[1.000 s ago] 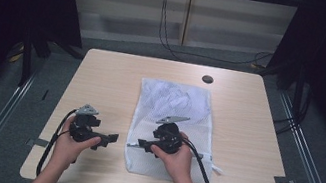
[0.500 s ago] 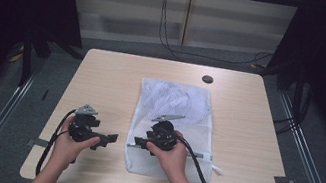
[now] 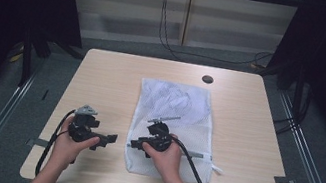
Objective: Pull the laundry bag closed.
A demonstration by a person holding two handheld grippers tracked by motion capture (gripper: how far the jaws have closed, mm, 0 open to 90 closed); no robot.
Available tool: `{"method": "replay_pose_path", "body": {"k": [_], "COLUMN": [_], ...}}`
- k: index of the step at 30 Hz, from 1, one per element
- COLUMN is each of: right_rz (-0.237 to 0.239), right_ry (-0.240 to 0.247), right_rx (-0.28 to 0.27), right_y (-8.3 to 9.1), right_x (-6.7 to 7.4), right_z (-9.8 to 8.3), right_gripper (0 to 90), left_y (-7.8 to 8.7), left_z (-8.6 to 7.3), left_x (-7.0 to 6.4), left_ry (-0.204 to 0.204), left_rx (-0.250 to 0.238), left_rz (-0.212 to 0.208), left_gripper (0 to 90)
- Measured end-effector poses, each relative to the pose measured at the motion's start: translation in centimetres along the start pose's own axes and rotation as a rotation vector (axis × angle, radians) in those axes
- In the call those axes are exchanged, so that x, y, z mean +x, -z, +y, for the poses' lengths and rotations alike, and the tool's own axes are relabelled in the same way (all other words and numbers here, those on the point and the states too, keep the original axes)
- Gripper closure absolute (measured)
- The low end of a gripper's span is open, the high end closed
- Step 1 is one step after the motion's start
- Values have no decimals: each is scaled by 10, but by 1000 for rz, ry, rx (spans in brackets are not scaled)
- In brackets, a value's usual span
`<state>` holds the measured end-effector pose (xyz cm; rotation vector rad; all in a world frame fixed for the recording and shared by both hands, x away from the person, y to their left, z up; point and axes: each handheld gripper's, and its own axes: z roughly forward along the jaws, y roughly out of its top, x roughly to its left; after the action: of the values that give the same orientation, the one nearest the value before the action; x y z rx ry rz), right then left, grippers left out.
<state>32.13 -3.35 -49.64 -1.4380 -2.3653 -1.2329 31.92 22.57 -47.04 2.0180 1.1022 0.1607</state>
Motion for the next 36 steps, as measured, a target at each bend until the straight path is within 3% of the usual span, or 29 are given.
{"method": "replay_pose_path", "body": {"k": [12,20,36], "right_rz": [34,36,44], "right_ry": [-68,-72,-94], "right_rx": [-11,-8,11], "right_y": [-7,-8,-13], "right_x": [2,4,6], "right_z": [1,2,3], "right_gripper": [657,740,804], "left_y": [1,1,-1], "left_z": [0,0,0], "left_x": [1,1,1], "left_ry": [1,-1,0], "left_rx": [-3,1,10], "left_rz": [16,19,11], "left_gripper": [35,35,35]}}
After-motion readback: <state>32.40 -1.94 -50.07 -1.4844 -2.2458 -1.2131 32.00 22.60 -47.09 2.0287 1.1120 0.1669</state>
